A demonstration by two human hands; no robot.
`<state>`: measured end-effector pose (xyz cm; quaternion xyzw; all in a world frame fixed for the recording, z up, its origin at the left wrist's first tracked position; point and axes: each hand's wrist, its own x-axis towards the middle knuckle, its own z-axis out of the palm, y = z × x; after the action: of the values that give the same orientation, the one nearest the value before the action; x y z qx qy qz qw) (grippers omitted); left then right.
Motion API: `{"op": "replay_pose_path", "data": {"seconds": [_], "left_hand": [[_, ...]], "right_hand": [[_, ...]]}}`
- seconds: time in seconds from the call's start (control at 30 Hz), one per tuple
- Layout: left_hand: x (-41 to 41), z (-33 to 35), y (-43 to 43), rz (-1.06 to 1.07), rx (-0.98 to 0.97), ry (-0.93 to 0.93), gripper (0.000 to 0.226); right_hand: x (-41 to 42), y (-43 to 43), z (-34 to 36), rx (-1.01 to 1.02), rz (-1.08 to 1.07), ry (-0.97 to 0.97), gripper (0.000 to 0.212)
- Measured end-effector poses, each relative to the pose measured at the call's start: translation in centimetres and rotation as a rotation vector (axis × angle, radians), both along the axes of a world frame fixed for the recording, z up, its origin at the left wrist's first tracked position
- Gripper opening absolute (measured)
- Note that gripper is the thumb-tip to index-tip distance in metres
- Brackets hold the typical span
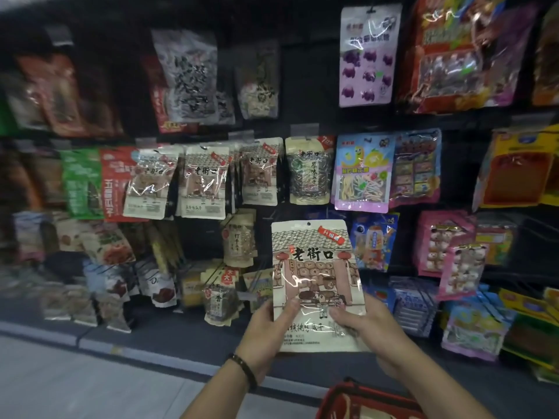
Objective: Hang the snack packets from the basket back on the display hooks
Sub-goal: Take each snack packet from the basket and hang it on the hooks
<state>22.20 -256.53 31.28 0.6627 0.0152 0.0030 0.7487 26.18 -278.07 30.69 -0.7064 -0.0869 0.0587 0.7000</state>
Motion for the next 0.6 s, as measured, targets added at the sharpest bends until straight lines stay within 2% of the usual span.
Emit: {"op": "replay_pose_path", "data": {"seconds": [0.1,0.13,0.23,0.27,0.6], "left_hand": [[0.1,1.3,2.5,0.015,0.018,-0.011,0.066],[0.2,1.6,3.3,0.022,0.022,-0.011,0.065],[0.3,2.8,5.2,0.035,-0.002,-0.024,0.037],[0.5,3.0,5.7,0.047,-0.003,-0.027,0.034],[5.2,2.4,9.4,0.086,-0.106,0.040,0.036]], "right_hand": [[0.7,2.5,0.8,0.015,-0.024,0.002,0.035],[1.0,3.2,1.1,0.030,-0.017,0.006,0.034],[1.5,5.6,2.0,0.076,-0.012,0.015,0.034],[1.6,6.2,2.3,0.088,-0.010,0.010,0.033],[5.8,9.7,4.7,-0.049,0.003,-0.004,0.030]]}}
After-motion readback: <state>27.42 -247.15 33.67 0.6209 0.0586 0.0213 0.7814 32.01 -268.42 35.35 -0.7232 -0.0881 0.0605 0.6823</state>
